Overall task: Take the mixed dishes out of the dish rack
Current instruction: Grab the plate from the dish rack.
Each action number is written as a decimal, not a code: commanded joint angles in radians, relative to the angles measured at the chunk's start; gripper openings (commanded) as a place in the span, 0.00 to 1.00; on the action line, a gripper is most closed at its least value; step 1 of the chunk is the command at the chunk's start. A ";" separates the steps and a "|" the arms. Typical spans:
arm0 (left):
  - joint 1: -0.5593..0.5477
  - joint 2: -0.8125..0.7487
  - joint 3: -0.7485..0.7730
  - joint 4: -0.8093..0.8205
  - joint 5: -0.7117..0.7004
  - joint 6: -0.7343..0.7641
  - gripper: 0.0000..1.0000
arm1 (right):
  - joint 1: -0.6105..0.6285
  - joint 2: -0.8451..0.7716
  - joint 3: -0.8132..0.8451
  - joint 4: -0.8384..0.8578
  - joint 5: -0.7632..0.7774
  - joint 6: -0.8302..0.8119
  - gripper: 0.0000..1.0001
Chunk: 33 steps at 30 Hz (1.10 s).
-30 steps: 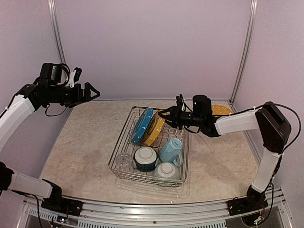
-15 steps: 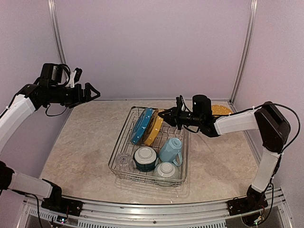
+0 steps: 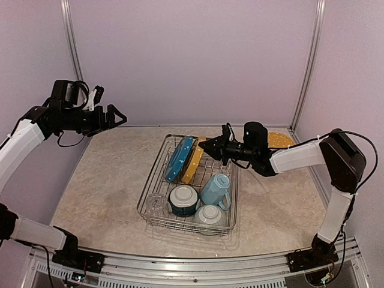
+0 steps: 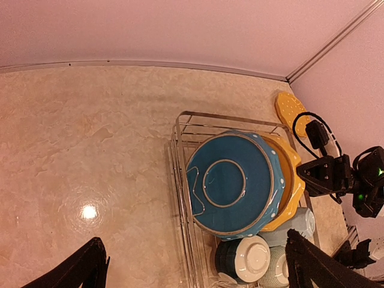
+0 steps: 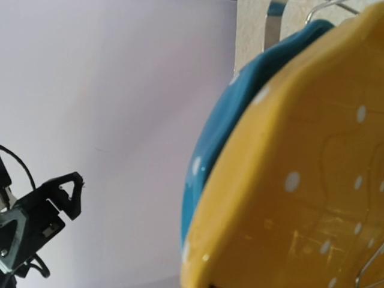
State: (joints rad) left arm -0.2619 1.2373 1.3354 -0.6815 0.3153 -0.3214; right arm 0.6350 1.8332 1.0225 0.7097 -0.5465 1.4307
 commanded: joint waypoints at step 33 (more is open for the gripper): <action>0.007 0.014 0.007 -0.012 0.012 -0.004 0.99 | -0.015 -0.380 0.079 -0.191 0.052 -0.295 0.00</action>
State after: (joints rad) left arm -0.2619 1.2430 1.3354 -0.6815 0.3168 -0.3218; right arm 0.6315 1.5475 1.0183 0.4969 -0.5137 1.2549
